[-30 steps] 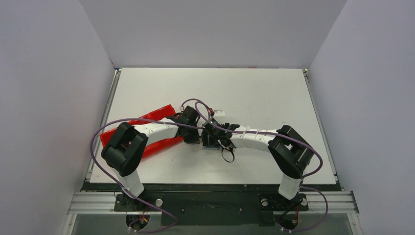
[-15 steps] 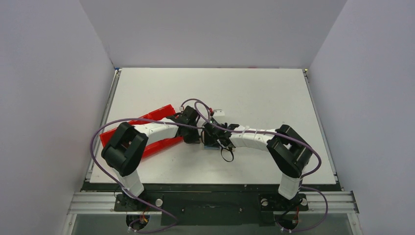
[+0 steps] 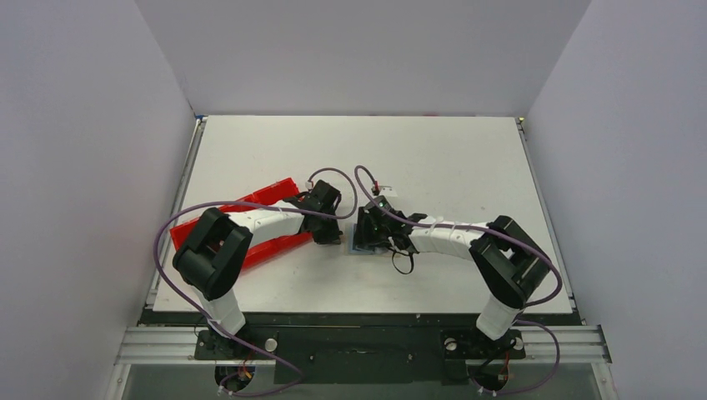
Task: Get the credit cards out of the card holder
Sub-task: Remove the credit card from the card holder.
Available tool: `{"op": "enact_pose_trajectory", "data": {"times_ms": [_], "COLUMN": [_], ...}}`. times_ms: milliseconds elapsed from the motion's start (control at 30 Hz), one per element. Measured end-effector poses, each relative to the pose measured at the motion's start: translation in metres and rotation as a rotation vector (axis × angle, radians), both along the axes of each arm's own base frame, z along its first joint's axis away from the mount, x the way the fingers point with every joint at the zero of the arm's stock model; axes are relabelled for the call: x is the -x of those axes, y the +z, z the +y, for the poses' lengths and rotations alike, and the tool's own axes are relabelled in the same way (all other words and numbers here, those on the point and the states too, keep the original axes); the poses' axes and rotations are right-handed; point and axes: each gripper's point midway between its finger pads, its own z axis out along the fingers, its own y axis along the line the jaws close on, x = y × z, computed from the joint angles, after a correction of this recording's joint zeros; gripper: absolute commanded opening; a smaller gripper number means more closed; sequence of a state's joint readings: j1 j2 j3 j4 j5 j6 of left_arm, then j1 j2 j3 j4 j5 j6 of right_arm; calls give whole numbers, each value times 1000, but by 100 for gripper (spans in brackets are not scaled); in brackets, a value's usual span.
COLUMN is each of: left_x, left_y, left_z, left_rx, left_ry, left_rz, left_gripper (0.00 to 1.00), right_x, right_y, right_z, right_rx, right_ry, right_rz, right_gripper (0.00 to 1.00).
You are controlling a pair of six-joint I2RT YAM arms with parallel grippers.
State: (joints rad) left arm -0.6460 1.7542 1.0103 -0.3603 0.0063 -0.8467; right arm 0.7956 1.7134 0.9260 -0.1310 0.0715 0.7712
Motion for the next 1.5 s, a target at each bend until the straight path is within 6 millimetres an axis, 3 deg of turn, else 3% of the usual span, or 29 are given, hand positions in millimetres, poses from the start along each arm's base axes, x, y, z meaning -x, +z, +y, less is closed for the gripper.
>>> {"op": "enact_pose_trajectory", "data": {"times_ms": [333,600,767,1100,1300,1400,1500], "left_x": [0,0,2,-5,-6,-8,-10], "left_y": [0,0,3,61,48,34,23], "left_z": [0,0,-3,-34,-50,-59,-66], "left_rx": [-1,-3,13,200,265,295,320], "left_ry": [1,6,-6,-66,-61,-43,-28], "left_rz": [1,7,13,-64,-11,23,49], "left_gripper": [0,0,15,18,13,12,11], "right_x": [3,7,8,9,10,12,13], "right_y": [6,9,9,14,15,12,12], "right_z": [-5,-9,-10,-5,-4,-4,-3], "right_rx": [-243,-310,-369,-505,-544,-557,-568], "right_ry": [-26,-44,-57,-67,-71,-71,-66], "right_rz": [59,92,109,132,142,155,159], "right_gripper": [21,20,18,17,18,26,47]}}
